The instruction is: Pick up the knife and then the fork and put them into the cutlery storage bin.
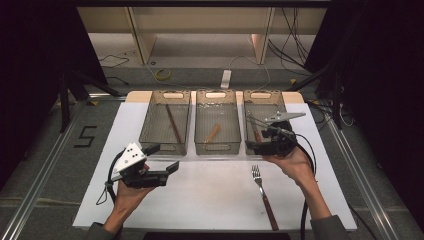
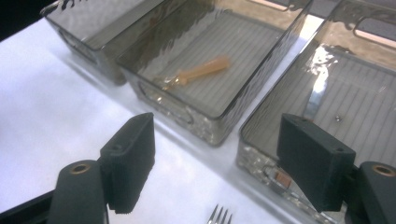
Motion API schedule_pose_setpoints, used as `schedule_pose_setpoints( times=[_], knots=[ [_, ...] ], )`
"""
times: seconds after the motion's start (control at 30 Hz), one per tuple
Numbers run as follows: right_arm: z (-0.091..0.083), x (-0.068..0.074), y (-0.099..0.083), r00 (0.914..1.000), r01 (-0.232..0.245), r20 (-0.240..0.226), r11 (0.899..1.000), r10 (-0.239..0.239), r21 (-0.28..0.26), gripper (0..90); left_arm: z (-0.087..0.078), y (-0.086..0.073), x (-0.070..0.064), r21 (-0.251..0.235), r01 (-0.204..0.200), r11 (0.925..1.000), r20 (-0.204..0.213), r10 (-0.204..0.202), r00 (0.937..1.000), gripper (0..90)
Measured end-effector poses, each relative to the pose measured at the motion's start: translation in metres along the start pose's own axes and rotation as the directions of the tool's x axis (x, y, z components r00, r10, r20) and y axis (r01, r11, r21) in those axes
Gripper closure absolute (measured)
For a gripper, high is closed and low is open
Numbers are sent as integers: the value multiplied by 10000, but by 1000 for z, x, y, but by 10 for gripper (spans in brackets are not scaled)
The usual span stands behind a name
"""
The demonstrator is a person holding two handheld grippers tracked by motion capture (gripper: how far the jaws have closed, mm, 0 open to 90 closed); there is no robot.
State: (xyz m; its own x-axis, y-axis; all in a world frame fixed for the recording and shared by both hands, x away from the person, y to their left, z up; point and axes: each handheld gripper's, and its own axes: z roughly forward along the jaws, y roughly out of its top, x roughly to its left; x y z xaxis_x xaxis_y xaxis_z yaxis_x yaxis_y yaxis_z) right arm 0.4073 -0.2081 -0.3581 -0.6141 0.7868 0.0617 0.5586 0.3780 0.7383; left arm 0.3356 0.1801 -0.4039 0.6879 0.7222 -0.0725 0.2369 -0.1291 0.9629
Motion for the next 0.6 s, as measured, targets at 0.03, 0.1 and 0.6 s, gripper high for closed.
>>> schedule_pose_setpoints(
  times=[0.03,0.1,0.6],
  knots=[
    [0,1,-2,10000,45,-38,9999,-45,98,285,0,0,0,3,-12,10000,-5,12,10000,124],
    [0,3,-5,9999,131,-79,9996,-129,238,285,0,0,0,48,-64,10000,14,64,10000,124],
    [2,14,-24,9987,446,-282,9940,-420,995,278,-2,0,-2,-1,-108,9999,46,108,9999,124]
  ],
)
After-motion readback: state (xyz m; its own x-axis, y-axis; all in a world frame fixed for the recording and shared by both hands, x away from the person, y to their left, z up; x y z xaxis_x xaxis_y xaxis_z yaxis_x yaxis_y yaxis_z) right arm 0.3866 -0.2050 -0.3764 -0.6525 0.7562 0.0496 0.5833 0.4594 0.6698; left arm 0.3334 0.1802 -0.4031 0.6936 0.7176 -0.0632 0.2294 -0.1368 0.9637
